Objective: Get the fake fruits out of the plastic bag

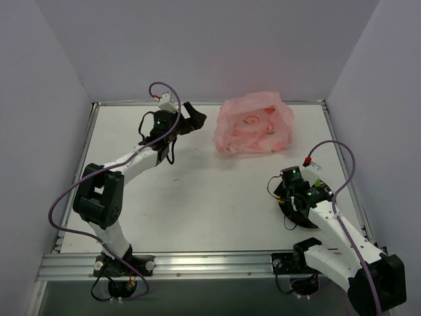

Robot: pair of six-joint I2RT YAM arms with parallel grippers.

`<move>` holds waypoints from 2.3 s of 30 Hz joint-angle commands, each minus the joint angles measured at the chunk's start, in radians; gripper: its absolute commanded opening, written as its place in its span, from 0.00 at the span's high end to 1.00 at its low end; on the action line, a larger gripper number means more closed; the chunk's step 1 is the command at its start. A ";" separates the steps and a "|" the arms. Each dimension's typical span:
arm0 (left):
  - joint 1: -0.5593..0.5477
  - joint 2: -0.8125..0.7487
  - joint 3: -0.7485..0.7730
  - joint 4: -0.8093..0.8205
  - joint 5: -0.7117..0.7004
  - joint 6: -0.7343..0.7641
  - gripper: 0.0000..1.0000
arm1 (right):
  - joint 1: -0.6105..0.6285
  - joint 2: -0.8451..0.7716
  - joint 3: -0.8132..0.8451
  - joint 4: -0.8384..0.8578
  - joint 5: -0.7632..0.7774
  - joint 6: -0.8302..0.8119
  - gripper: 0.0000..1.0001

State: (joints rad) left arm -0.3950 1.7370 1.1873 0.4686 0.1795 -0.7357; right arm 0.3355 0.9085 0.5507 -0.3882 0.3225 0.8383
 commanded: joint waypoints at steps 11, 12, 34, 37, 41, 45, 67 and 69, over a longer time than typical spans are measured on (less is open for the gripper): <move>-0.008 -0.065 -0.051 0.222 0.078 -0.030 0.06 | 0.013 0.107 0.101 -0.193 0.070 0.054 0.61; -0.007 -0.065 -0.055 0.226 0.083 -0.033 0.06 | 0.014 0.110 0.101 -0.201 0.072 0.056 0.54; -0.021 -0.165 -0.035 0.095 0.081 -0.014 0.06 | 0.189 -0.046 0.454 -0.213 0.154 -0.109 0.00; -0.044 -0.207 -0.002 0.044 0.069 0.005 0.06 | 0.211 -0.132 0.465 -0.077 0.176 -0.198 0.00; -0.105 -0.283 0.055 -0.092 -0.001 0.111 0.06 | 0.212 -0.249 0.443 0.160 0.165 -0.327 0.00; -0.198 -0.375 0.109 -0.344 -0.112 0.243 0.06 | 0.212 -0.319 0.451 0.250 0.185 -0.479 0.00; -0.347 -0.933 0.029 -0.978 -0.509 0.392 0.06 | 0.215 -0.565 0.391 0.249 0.331 -0.530 0.00; -0.347 -0.929 0.032 -0.964 -0.506 0.407 0.06 | 0.215 -0.544 0.408 0.249 0.332 -0.527 0.00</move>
